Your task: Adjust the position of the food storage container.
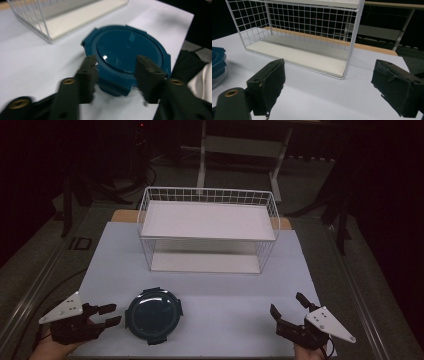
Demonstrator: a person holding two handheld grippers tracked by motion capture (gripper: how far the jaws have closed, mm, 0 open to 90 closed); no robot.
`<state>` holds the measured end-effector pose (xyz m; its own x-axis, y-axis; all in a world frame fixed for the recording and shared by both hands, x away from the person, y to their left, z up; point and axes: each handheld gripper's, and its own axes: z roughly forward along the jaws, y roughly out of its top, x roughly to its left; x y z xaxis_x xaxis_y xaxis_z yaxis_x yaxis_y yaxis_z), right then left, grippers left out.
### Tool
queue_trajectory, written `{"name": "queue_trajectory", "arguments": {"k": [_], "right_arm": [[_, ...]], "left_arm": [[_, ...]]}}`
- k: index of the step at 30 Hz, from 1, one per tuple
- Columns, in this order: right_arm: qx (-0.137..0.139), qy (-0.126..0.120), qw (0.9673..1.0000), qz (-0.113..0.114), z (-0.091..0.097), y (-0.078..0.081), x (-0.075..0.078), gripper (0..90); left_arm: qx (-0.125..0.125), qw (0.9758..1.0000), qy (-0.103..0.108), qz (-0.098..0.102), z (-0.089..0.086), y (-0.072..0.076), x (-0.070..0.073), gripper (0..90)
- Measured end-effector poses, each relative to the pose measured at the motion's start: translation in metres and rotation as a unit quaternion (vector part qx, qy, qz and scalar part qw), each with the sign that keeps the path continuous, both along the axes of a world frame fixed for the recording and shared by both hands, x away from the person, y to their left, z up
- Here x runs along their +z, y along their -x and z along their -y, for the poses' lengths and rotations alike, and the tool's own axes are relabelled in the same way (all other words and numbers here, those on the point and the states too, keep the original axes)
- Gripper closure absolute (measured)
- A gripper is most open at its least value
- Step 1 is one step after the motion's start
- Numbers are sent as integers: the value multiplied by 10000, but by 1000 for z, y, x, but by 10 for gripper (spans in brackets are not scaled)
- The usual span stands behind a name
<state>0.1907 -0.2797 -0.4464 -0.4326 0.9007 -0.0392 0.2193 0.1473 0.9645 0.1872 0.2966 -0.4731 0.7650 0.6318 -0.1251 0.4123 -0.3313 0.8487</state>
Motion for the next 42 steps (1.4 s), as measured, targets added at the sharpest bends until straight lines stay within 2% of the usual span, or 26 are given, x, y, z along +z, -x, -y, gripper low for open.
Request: {"name": "queue_trajectory", "arguments": {"k": [1, 2, 6, 10, 15, 19, 23, 25, 26, 28, 33, 38, 42], "right_arm": [[7, 17, 10000, -13, 0, -1, -1, 114], [7, 17, 10000, -13, 0, -1, -1, 114], [6, 42, 10000, 1, -1, 0, -1, 115], [11, 37, 10000, -22, 0, -1, -1, 115], [29, 39, 10000, -35, -1, -1, -2, 115], [37, 27, 10000, -25, 0, -1, -1, 115], [47, 22, 10000, -31, 0, -1, -2, 115], [60, 11, 10000, -39, 0, -1, -2, 115], [63, 22, 10000, -39, -1, -1, -2, 115], [70, 54, 10000, -45, -2, -1, -2, 115], [62, 35, 10000, -15, -1, 0, -1, 115], [86, 66, 9999, -27, -2, -1, -1, 115], [86, 43, 10000, -20, -2, 0, -1, 115]], "left_arm": [[-4, 9999, -62, -80, 0, -1, -2, 617], [4, 9998, -153, -157, 0, -3, -4, 617], [87, 9979, -526, -368, 0, -6, -16, 759], [-44, 9953, -773, -580, 2, -9, -26, 877], [-129, 9938, -858, -692, 9, -11, -30, 895], [-117, 9936, -896, -670, 12, -12, -32, 896], [-127, 9941, -788, -734, 11, -13, -34, 896], [-166, 9931, -860, -777, 14, -13, -37, 896], [-159, 9923, -968, -758, 17, -13, -38, 896], [-119, 9934, -837, -776, 15, -13, -37, 896], [-140, 9928, -897, -779, 19, -17, -36, 896], [-314, 9921, -956, -743, 32, -23, -35, 896], [-353, 9923, -927, -741, 41, -30, -36, 896]]}}
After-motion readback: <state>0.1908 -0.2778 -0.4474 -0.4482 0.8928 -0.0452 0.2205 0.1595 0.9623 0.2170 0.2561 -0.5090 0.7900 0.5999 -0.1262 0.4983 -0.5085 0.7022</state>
